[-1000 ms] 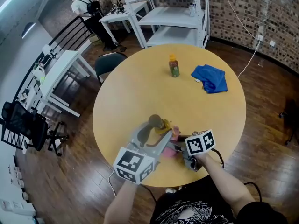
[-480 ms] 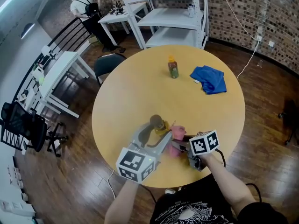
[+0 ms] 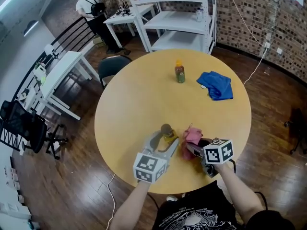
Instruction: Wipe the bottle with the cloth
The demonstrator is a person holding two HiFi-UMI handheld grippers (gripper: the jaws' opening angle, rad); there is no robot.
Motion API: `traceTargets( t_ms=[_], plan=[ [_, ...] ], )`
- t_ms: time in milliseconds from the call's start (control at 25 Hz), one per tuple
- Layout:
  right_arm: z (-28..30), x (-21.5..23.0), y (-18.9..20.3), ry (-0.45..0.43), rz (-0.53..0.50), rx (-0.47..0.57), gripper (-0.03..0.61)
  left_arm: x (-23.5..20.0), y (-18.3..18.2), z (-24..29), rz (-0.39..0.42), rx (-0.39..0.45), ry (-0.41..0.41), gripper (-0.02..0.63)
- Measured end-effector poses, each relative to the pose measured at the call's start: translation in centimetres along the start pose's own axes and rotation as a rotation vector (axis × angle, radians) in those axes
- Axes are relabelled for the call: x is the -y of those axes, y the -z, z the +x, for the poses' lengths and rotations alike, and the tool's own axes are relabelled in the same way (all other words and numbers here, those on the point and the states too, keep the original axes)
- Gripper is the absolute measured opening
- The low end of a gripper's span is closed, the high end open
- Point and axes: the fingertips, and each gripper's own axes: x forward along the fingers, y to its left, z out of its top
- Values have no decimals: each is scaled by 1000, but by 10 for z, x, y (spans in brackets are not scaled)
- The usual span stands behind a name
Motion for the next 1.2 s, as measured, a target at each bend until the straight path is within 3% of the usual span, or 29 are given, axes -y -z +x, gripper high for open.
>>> traceTargets(
  t_ms=[240,800,960,1160,1200],
  plan=[
    [-7,-10,-4,-7,2,40,100,7,25,9,59,-9,9,250],
    [-19,-30,-9,-1,-19,73,100,7,40,-4,-23,68,48,253],
    [-29,-37,-15,56,-43,118,100,2,31,-20,-75,98,23,252],
    [-41,-59,-20,182,-179,198,100,8,25,-45,-104,115,9,250],
    [-45,-63,-21,207,-207,213,98,11,23,-47,-103,116,9,207]
  ],
)
